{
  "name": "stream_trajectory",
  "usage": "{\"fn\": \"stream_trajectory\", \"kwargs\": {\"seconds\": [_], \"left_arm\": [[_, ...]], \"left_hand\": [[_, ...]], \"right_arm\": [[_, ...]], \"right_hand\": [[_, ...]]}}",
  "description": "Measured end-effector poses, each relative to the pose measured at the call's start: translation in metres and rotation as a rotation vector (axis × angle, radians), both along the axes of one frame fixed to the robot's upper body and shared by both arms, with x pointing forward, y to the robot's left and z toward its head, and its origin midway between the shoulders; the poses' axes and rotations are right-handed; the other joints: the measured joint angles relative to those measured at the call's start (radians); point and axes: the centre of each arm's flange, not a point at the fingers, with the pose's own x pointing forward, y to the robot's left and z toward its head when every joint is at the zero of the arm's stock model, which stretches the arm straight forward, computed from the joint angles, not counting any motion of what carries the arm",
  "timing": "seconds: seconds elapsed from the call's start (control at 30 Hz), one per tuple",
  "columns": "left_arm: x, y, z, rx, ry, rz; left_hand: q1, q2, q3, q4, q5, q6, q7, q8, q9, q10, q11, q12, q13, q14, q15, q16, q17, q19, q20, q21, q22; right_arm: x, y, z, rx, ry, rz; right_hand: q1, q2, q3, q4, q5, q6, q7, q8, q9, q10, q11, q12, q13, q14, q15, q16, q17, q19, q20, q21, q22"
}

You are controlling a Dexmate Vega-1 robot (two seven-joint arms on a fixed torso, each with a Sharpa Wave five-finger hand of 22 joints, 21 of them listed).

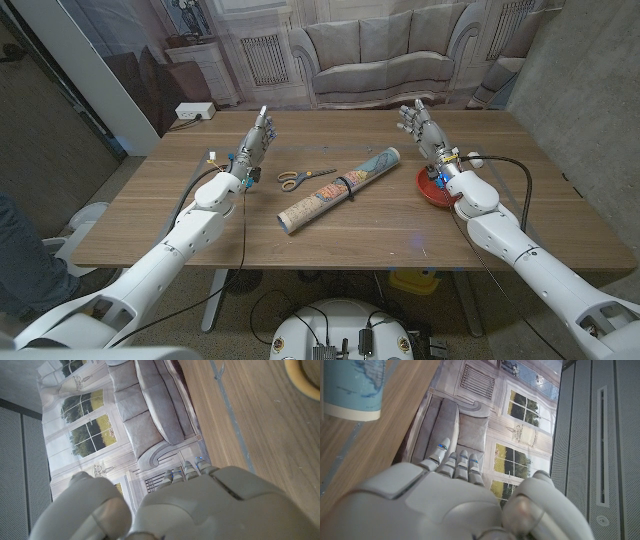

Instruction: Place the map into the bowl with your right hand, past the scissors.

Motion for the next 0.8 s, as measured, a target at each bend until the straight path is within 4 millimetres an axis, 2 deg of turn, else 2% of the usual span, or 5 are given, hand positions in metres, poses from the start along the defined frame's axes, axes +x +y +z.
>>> {"fn": "stream_trajectory", "kwargs": {"seconds": [0.57,0.63,0.8], "left_arm": [[-0.006,0.002,-0.002,-0.018,-0.003,0.008],[-0.007,0.004,-0.003,-0.018,-0.002,0.009],[-0.009,0.007,-0.005,-0.021,-0.001,0.012]], "left_hand": [[0.004,0.004,-0.004,-0.004,0.000,0.029,0.004,0.008,0.000,0.027,0.003,0.002,0.000,0.027,0.002,0.008,0.000,0.009,0.002,0.000,0.000],[0.005,0.005,-0.004,-0.004,0.000,0.038,0.002,0.008,0.000,0.034,0.009,0.007,0.000,0.037,0.002,0.008,0.000,0.014,-0.004,0.000,0.000],[0.005,0.005,-0.004,-0.004,0.000,0.044,0.002,0.008,0.000,0.039,0.004,0.007,0.000,0.041,0.005,0.008,0.000,0.018,0.000,0.000,0.000]], "right_arm": [[-0.008,0.014,0.004,-0.052,-0.049,0.040],[-0.010,0.016,0.005,-0.059,-0.055,0.045],[-0.013,0.020,0.005,-0.075,-0.067,0.052]], "right_hand": [[0.012,0.001,0.001,-0.007,0.004,0.000,0.000,0.000,0.000,0.005,-0.005,0.000,0.000,0.002,-0.002,0.000,0.000,-0.001,0.000,-0.007,0.000],[0.012,0.001,0.001,-0.007,0.004,0.000,0.000,0.000,0.000,0.005,-0.005,0.000,0.000,0.001,-0.002,0.000,0.000,-0.001,0.000,-0.009,0.000],[0.012,0.001,-0.001,-0.009,0.004,0.004,-0.004,0.000,0.000,0.005,-0.005,0.000,0.000,0.001,-0.002,0.000,0.000,-0.001,0.001,-0.015,0.000]]}}
